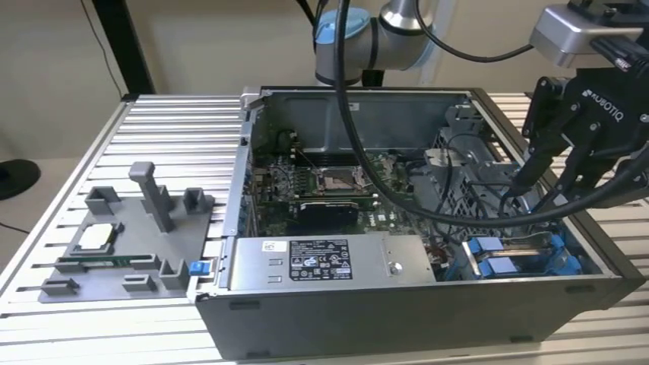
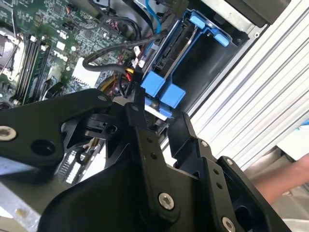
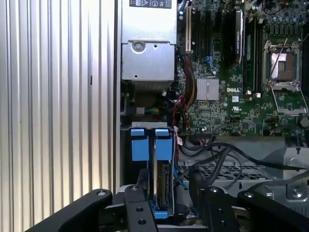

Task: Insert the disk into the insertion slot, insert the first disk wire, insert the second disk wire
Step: 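Insert the disk into the insertion slot, then insert the first disk wire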

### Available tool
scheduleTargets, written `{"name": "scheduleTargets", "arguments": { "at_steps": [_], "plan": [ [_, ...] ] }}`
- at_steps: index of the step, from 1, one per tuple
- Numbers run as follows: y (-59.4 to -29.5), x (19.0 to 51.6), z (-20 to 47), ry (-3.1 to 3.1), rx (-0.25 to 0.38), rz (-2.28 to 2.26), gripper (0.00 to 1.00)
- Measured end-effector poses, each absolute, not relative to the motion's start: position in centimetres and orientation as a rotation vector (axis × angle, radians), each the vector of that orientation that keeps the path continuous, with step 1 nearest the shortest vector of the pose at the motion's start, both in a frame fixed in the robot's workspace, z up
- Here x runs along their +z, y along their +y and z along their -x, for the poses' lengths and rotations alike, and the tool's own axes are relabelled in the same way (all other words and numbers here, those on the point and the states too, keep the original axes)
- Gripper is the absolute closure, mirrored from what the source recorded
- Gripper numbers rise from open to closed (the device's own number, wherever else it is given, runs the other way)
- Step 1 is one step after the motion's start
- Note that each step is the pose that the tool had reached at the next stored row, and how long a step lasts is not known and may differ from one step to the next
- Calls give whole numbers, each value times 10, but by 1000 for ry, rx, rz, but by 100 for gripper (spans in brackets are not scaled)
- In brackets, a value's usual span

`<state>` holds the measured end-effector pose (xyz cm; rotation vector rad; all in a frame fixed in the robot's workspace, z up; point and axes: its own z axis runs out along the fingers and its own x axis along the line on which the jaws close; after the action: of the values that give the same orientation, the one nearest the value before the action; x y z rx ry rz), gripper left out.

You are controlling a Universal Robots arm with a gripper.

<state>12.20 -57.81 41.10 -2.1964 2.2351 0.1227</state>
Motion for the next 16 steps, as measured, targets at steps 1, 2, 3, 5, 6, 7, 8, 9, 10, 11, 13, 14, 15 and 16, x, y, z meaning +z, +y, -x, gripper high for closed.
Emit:
{"name": "scheduleTargets", "arguments": {
  "at_steps": [1, 2, 3, 5, 6, 7, 8, 9, 10, 11, 13, 14, 15, 16],
  "plan": [
    [-577, 411, -122, 2233, 118, 2194, 0],
    [-577, 411, -122, 2230, 113, 2192, 0],
    [-576, 411, -122, 2226, 109, 2189, 0],
    [-572, 409, -122, 2223, 109, 2186, 0],
    [-570, 408, -122, 2223, 109, 2186, 0],
    [-568, 408, -122, 2223, 110, 2186, 0],
    [-566, 407, -122, 2223, 110, 2186, 0],
    [-564, 406, -122, 2223, 110, 2186, 0],
    [-563, 405, -122, 2223, 110, 2186, 0],
    [-562, 404, -122, 2223, 110, 2186, 0],
    [-562, 403, -122, 2221, 112, 2186, 0],
    [-562, 403, -122, 2218, 114, 2186, 0],
    [-562, 402, -122, 2215, 116, 2187, 0],
    [-562, 402, -122, 2213, 118, 2188, 0]
  ]
}}
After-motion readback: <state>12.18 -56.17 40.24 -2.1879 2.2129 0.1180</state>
